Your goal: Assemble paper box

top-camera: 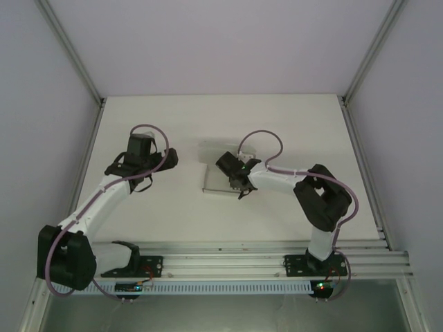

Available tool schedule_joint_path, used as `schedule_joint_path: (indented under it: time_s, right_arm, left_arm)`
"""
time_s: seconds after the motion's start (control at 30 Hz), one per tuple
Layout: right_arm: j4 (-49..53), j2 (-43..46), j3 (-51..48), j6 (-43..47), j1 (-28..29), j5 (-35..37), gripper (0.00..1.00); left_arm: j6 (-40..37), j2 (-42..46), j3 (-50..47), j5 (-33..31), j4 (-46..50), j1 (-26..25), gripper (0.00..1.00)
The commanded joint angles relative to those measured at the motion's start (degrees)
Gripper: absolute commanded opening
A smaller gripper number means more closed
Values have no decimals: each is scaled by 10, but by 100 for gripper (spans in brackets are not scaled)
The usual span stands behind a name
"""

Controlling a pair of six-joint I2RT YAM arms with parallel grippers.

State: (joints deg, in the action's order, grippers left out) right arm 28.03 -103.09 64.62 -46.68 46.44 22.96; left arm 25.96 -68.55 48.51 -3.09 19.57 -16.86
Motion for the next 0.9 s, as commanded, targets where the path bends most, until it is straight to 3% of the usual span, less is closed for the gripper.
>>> schedule_joint_path:
  time_s: [0.0, 0.23, 0.4, 0.53, 0.63, 0.73, 0.87]
  right_arm:
    - [-1, 33, -6, 19, 3, 10, 42]
    - [9, 95, -9, 84, 3, 34, 68]
    - [-63, 172, -56, 209, -16, -19, 99]
    - [-166, 248, -114, 295, -78, -134, 99]
    - [-225, 285, -144, 371, -147, -286, 99]
    - [-215, 293, -134, 443, -213, -451, 99]
    - [-170, 270, -98, 506, -269, -567, 92]
  left_arm:
    - [-19, 5, -8, 22, -15, 2, 100]
    - [-61, 18, -12, 83, -27, -5, 100]
    - [-123, 5, 3, 149, -37, -19, 100]
    - [-177, -29, 36, 196, -32, -36, 100]
    - [-222, -61, 59, 253, -40, -37, 99]
    - [-257, -99, 99, 293, -35, -37, 100]
    - [-325, -167, 163, 341, -5, -28, 100]
